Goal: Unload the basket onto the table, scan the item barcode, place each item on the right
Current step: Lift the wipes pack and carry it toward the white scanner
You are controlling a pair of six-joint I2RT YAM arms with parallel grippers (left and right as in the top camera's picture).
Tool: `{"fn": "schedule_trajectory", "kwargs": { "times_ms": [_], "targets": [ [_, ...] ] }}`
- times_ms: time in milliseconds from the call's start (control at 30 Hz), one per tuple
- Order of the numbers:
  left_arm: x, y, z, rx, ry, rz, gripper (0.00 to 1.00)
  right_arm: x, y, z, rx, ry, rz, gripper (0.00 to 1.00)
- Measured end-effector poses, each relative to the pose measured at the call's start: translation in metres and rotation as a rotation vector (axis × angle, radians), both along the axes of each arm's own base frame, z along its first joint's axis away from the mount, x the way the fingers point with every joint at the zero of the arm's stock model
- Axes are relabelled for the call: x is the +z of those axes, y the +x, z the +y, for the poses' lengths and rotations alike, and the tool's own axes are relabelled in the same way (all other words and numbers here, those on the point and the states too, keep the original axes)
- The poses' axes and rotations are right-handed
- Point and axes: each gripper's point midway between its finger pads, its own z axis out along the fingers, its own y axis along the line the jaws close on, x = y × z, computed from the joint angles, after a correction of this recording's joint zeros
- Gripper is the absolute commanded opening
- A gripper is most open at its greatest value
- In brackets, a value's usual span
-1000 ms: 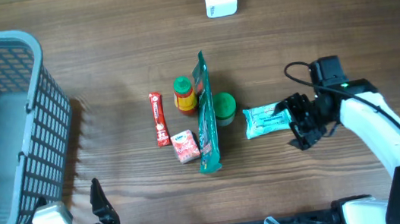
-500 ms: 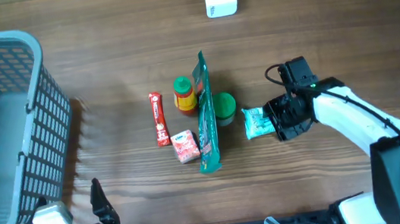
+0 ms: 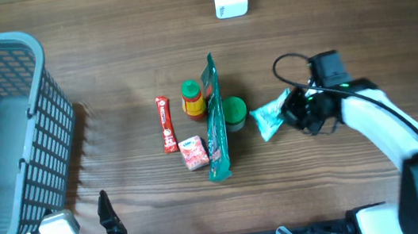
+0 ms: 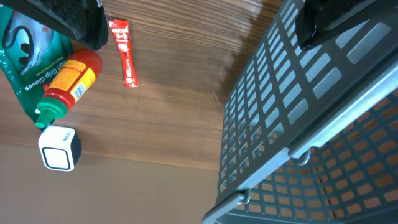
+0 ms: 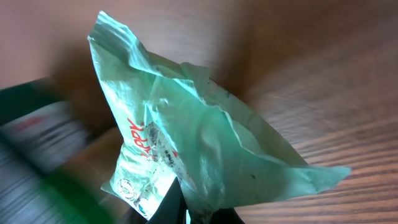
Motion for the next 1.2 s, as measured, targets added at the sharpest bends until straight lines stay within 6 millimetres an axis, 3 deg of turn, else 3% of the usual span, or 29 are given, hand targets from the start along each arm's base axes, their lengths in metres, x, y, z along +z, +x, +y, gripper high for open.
{"fn": "schedule_trajectory", "kwargs": {
  "times_ms": [67, 200, 333, 367, 400, 500, 667, 767, 833, 867, 1200],
  "targets": [
    [0.0, 0.0, 0.0, 0.0, 0.0, 0.0, 1.0, 0.038, 0.008, -0.002, 0.074, 0.045, -0.169, 0.04],
    [0.0, 0.0, 0.0, 0.0, 0.0, 0.0, 1.0, 0.114, 0.004, 0.02, 0.327, 0.145, -0.539, 0.04],
    [0.0, 0.0, 0.0, 0.0, 0.0, 0.0, 1.0, 0.163, -0.001, 0.046, 0.613, 0.242, -0.891, 0.04],
    [0.0, 0.0, 0.0, 0.0, 0.0, 0.002, 1.0, 0.184, -0.007, 0.056, 0.722, 0.299, -1.039, 0.04],
    [-0.001, 0.0, 0.0, 0.0, 0.0, 0.003, 1.0, 0.217, -0.026, 0.067, 0.903, 0.396, -1.274, 0.04],
    [-0.001, 0.0, 0.0, 0.0, 0.0, 0.003, 1.0, 0.238, -0.052, 0.072, 1.083, 0.479, -1.496, 0.04],
    [-0.001, 0.0, 0.0, 0.0, 0.0, 0.003, 1.0, 0.279, -0.072, 0.09, 1.379, 0.296, -2.061, 0.04],
    [-0.001, 0.0, 0.0, -0.001, 0.0, 0.002, 1.0, 0.317, -0.101, 0.103, 1.526, 0.075, -2.513, 0.04],
    [-0.001, 0.0, 0.0, -0.001, 0.0, 0.002, 1.0, 0.33, -0.115, 0.102, 1.557, -0.058, -2.695, 0.04],
    [-0.001, 0.0, 0.0, 0.0, 0.0, 0.002, 1.0, 0.331, -0.116, 0.102, -1.56, 0.085, 2.725, 0.04],
    [-0.001, 0.0, 0.0, 0.0, 0.0, 0.002, 1.0, 0.329, -0.114, 0.102, -1.497, 0.15, 2.674, 0.04]
  ]
}}
